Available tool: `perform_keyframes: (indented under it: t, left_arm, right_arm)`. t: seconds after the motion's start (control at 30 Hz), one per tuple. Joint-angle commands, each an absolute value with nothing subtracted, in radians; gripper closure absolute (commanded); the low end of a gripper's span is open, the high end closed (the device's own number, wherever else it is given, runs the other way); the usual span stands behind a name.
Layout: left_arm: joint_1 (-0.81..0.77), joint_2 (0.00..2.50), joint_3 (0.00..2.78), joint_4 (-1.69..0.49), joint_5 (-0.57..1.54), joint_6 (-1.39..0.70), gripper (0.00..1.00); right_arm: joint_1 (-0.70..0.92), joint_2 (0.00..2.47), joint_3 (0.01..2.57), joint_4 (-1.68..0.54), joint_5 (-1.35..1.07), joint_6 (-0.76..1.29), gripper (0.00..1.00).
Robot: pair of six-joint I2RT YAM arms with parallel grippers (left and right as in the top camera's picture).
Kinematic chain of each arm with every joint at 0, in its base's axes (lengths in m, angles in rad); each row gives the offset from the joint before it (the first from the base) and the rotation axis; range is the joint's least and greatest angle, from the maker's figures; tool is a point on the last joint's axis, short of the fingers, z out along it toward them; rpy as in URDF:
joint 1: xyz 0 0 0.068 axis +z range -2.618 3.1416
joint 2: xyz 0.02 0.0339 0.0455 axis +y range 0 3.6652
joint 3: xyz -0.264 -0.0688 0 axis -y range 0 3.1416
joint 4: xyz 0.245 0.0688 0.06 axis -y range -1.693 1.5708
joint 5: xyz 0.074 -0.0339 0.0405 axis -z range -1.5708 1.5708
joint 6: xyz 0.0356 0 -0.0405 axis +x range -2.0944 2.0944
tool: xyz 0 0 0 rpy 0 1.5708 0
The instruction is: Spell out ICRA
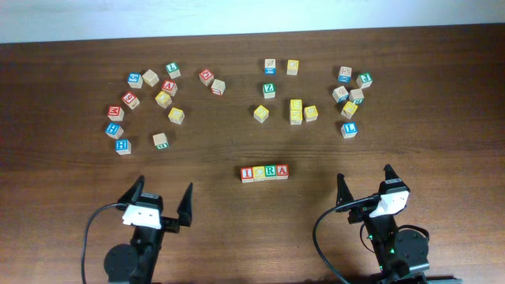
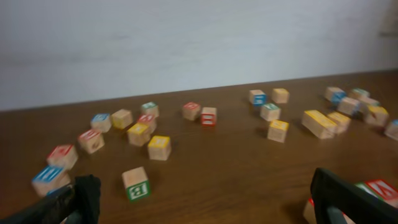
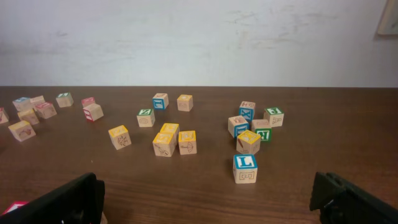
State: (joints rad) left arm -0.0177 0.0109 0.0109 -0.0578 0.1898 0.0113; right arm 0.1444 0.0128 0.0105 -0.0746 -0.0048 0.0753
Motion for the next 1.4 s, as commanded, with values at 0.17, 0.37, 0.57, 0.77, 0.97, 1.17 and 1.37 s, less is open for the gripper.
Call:
perform_keyframes:
  t: [0.17,0.37,0.57,0.77,0.97,1.17,1.37]
  left_arm:
    - [-0.003,0.005,0.008,-0.084,-0.014,-0.107,0.01]
    - [0.018,0.005,0.008,-0.084,0.003,-0.051,0.01]
    - [0.018,0.005,0.008,-0.084,0.008,-0.006,0.01]
    - [0.018,0.005,0.009,-0.084,0.011,-0.007,0.01]
    - [0.018,0.005,0.009,-0.084,0.011,-0.007,0.01]
    - [0.018,0.005,0.009,-0.083,0.011,-0.007,0.01]
    - [0.018,0.005,0.009,-0.084,0.011,-0.007,0.01]
  right_arm:
    - [0.137,0.004,0.006,-0.080,-0.012,0.075,0.02]
    - [0.137,0.004,0.006,-0.080,-0.012,0.075,0.02]
    - [0.137,0.004,0.006,-0.080,-0.012,0.075,0.02]
    - [0.137,0.004,0.006,-0.080,-0.012,0.075,0.02]
    - [0.137,0.004,0.006,-0.080,-0.012,0.075,0.02]
    - [0.137,0.004,0.006,-0.080,-0.012,0.075,0.01]
    - [0.059,0.003,0.006,-0.080,-0.007,0.075,0.01]
